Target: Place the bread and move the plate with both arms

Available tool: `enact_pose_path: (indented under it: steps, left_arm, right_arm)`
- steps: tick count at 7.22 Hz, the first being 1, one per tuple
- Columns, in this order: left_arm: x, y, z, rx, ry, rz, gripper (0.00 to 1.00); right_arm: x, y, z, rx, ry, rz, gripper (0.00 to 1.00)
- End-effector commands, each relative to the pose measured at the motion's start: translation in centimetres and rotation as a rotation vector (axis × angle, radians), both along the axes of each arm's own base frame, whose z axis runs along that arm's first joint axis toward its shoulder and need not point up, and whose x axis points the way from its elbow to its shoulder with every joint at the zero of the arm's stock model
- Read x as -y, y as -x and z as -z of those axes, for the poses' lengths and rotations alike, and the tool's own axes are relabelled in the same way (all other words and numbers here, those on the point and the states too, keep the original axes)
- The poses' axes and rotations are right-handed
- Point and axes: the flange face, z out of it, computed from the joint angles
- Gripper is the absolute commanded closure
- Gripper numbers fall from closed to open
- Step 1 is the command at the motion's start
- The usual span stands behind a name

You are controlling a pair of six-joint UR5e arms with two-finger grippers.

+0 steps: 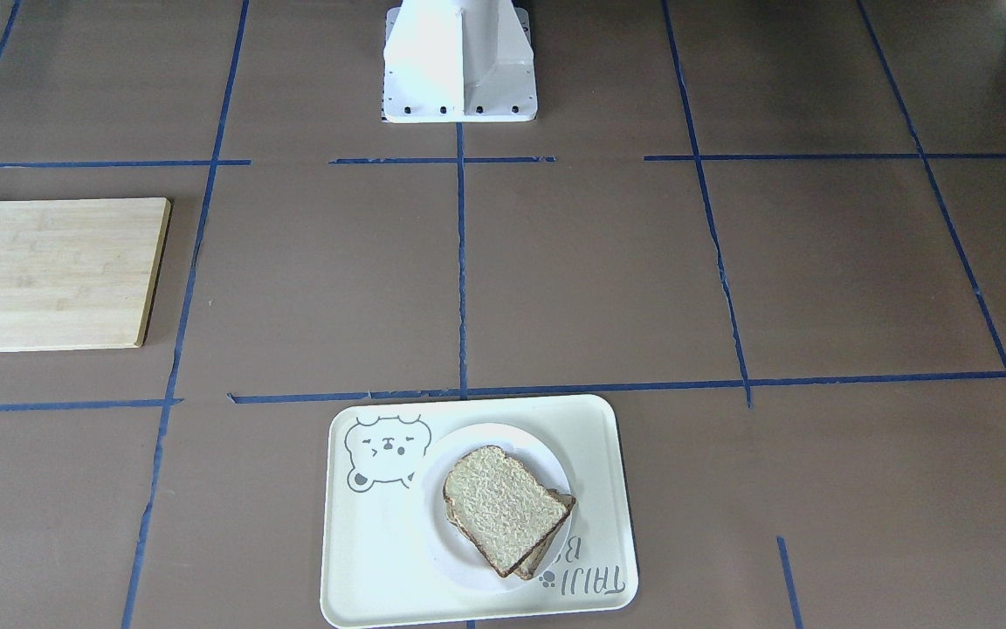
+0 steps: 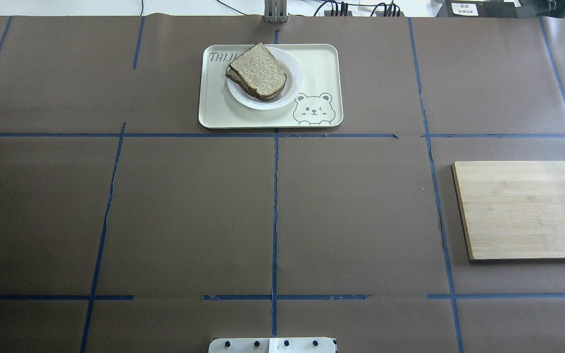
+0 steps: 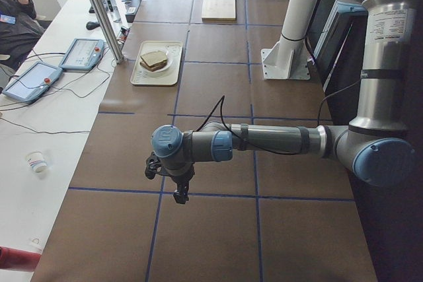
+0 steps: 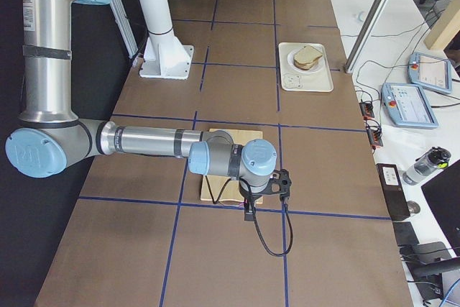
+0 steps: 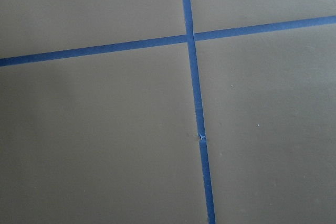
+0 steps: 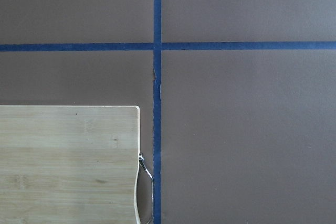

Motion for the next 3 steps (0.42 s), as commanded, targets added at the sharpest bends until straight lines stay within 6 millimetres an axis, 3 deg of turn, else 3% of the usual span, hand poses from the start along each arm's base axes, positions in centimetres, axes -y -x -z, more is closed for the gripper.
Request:
enact_pose_path:
  steps: [1, 3]
  left_arm:
    - [-0.05, 0.07, 0.12, 0.000, -0.002, 0.001, 0.00]
    - [-0.05, 0.00, 0.04, 0.000, -0.001, 0.000, 0.00]
  right_arm:
    - [0.06, -0.01, 0.01, -0.001, 0.000, 0.000, 0.00]
    - [0.08, -0.01, 0.16, -0.001, -0.003, 0.000, 0.00]
